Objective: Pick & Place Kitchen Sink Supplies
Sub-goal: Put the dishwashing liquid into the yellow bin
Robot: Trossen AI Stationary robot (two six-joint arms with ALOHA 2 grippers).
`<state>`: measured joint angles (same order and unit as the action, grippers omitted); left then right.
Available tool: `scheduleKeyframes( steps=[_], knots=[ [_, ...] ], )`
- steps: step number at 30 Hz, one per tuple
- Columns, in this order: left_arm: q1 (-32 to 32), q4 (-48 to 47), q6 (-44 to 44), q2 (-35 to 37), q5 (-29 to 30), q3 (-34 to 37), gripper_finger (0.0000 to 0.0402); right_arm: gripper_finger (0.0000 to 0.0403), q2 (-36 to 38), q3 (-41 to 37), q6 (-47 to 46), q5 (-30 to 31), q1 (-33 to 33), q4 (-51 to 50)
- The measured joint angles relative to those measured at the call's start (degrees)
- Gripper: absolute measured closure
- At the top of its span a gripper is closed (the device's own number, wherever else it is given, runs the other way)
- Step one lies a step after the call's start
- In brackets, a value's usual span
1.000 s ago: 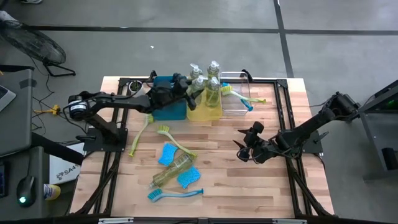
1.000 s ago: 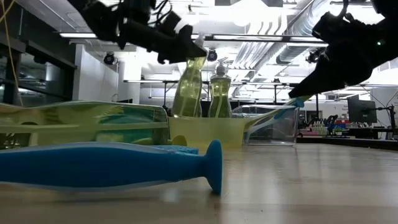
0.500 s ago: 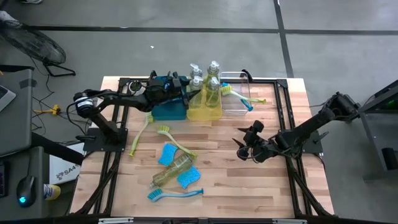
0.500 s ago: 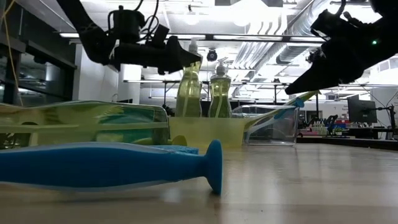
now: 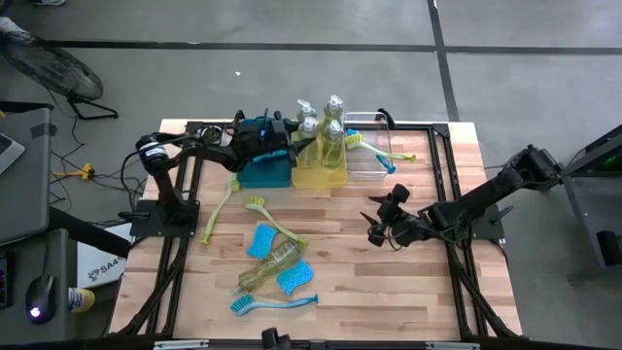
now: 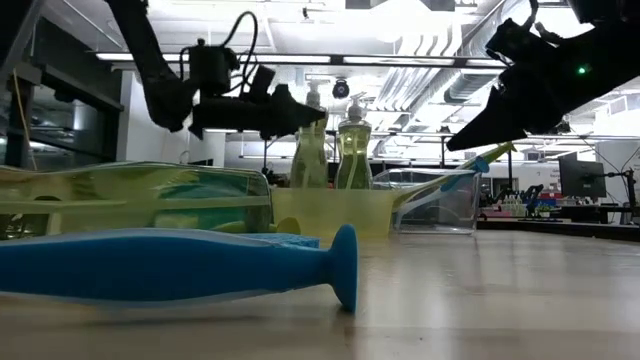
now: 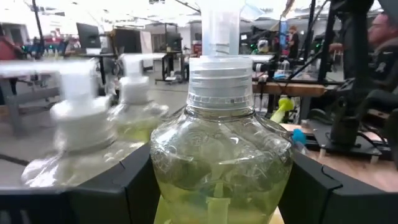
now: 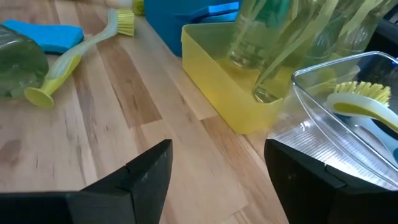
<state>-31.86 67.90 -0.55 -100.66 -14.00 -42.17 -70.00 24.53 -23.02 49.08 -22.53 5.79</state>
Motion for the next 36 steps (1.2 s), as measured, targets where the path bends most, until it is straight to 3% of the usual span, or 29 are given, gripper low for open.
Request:
scheduleKeyframes(
  steps=[18, 36],
  knots=[
    [-1.5, 2.2, -1.2, -4.3, -3.2, -1.8, 0.016, 0.0155, 0.0, 0.0, 0.8, 0.3, 0.4, 0.1],
    [-1.5, 2.6, 2.9, -6.4, 2.8, -1.9, 0.016, 0.0154, 0.0, 0.0, 0.7, 0.0, 0.4, 1.0]
  ],
)
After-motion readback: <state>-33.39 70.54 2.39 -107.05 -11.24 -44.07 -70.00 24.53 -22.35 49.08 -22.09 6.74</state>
